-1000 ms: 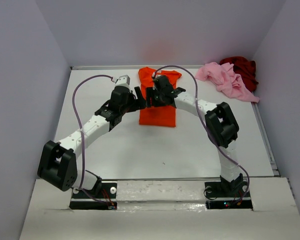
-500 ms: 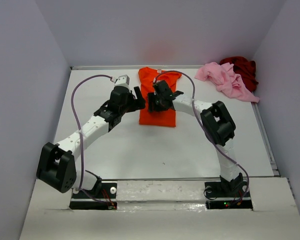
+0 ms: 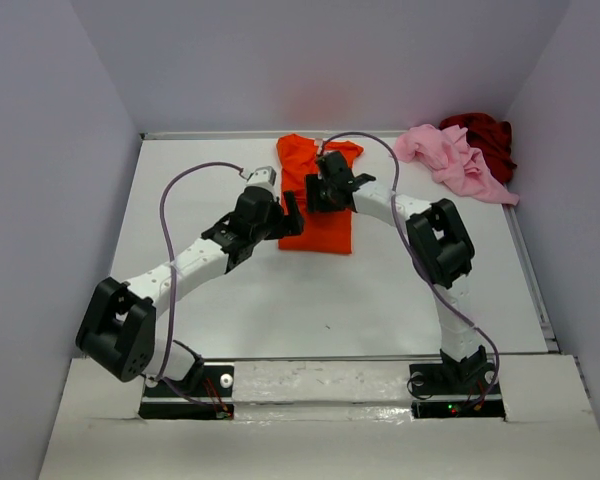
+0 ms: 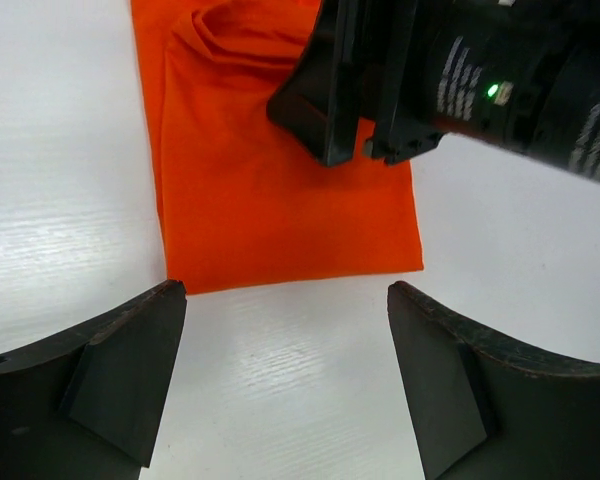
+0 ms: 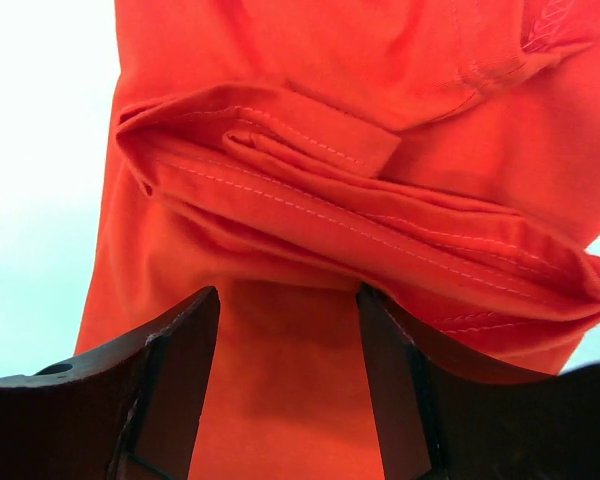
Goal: Fold and stack the t-shirts
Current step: Fold the tshirt
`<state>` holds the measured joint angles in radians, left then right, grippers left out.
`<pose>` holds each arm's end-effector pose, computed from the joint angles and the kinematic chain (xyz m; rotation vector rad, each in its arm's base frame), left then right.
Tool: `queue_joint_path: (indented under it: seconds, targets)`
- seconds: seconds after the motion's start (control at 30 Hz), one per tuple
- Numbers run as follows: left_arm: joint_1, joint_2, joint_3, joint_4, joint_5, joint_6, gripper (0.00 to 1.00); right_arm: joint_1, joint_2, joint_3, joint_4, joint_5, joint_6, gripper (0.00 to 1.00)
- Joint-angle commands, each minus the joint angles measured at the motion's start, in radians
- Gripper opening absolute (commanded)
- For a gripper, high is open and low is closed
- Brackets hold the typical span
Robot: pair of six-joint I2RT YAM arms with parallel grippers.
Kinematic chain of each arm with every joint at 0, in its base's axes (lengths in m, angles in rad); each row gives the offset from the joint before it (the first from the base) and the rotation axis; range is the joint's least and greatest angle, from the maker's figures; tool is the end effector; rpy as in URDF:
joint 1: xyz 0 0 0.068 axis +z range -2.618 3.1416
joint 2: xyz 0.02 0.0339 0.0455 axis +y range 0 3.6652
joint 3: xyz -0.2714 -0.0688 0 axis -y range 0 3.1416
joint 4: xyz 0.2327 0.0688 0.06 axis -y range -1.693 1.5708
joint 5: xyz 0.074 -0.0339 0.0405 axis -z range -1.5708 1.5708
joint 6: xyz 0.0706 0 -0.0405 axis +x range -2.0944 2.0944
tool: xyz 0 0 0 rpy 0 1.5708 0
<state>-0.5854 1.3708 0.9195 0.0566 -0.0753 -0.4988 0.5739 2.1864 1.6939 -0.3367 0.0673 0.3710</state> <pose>0.2821 -0.1806 0.2765 0.0367 2.0190 -0.6293 0.4289 0.2716 0.1714 -0.2143 2.4191 0.3568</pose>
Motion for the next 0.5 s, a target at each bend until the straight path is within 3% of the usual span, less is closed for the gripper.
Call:
queue_joint_path:
  seconds: [0.0, 0.47]
  targets:
    - [-0.017, 0.046, -0.060, 0.058, 0.035, -0.033, 0.91, -0.014, -0.025, 0.064, 0.002, 0.019, -0.021, 0.63]
    - [-0.028, 0.004, -0.154, 0.097, 0.051, -0.050, 0.91, -0.051, 0.141, 0.233, -0.018, 0.003, -0.037, 0.63]
